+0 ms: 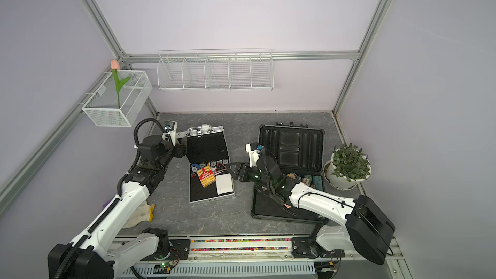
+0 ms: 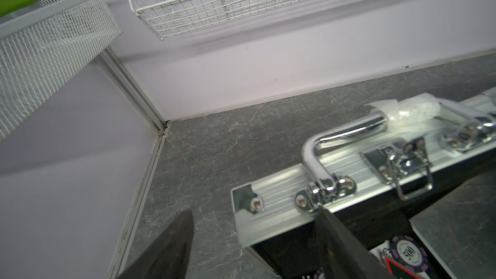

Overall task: Open the poker set cases
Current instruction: Open the case lid on the poker set case.

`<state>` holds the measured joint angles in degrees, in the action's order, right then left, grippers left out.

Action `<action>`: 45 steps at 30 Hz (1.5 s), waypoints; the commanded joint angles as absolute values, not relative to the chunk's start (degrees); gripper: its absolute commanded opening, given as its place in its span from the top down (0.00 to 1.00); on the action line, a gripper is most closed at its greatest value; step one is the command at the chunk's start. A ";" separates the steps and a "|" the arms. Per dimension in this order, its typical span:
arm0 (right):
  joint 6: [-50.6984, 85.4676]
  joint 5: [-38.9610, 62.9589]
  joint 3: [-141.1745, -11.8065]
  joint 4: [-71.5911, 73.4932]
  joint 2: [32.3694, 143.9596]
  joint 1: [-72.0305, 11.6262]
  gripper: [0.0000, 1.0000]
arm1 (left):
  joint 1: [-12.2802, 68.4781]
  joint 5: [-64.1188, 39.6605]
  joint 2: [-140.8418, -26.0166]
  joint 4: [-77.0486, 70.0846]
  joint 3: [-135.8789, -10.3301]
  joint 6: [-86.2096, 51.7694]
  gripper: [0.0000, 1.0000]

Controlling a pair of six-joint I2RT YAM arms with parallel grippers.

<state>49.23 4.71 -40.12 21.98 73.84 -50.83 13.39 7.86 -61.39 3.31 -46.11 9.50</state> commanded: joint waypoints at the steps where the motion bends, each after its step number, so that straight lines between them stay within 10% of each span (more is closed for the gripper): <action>1: 48.66 3.64 -41.06 21.90 73.94 -50.73 0.25 | 12.96 8.29 -62.77 5.90 -47.79 5.74 0.26; 37: 49.43 2.29 -40.68 19.95 71.64 -50.92 0.25 | 12.56 6.88 -54.27 -1.42 -43.27 5.22 0.22; 45: 30.15 -7.79 -48.25 2.49 66.82 -51.24 0.24 | 12.57 8.14 -45.07 -1.76 -43.27 0.58 0.21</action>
